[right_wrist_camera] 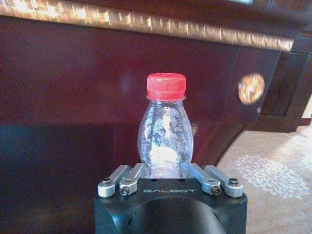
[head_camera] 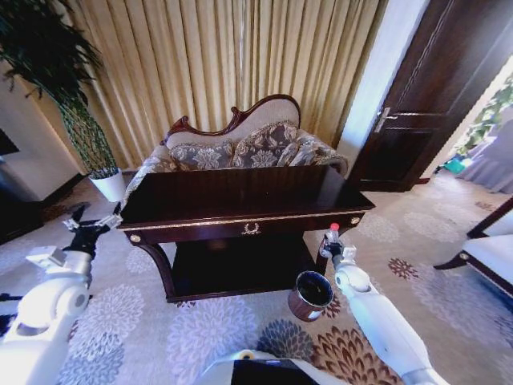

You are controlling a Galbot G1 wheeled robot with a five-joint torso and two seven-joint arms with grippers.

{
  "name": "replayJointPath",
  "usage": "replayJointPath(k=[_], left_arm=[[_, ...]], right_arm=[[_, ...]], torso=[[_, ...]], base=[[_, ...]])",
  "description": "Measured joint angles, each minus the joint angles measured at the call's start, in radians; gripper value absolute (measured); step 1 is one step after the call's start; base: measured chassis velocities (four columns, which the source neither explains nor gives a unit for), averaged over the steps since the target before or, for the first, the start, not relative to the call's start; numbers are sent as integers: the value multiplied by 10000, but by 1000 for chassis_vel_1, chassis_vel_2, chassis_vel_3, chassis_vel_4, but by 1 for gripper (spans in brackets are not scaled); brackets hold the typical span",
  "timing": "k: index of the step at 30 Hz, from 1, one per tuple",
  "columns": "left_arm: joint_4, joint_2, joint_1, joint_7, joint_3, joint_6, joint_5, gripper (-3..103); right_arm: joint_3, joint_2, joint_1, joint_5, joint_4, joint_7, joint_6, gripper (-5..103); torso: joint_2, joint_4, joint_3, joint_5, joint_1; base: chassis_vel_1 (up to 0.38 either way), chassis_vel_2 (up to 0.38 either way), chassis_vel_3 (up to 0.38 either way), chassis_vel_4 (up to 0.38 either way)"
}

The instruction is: Move to the front of the table and place the trash on the table into the trash bin.

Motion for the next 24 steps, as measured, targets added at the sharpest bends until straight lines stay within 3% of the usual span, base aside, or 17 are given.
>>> replayJointPath(k=[14, 24], left_arm=[[-69, 424, -100, -349, 27, 590, -181, 100], [-79, 549, -175, -317, 128, 652, -242, 100]], right_arm=[[12, 564, 314, -873, -1926, -278, 973, 25], [-42, 1062, 794, -1118, -3999, -259, 1896, 25]], torso=[[1, -1, -1, 0, 0], [0, 0, 0, 0, 0]], base=[[0, 0, 0, 0], [0, 0, 0, 0]])
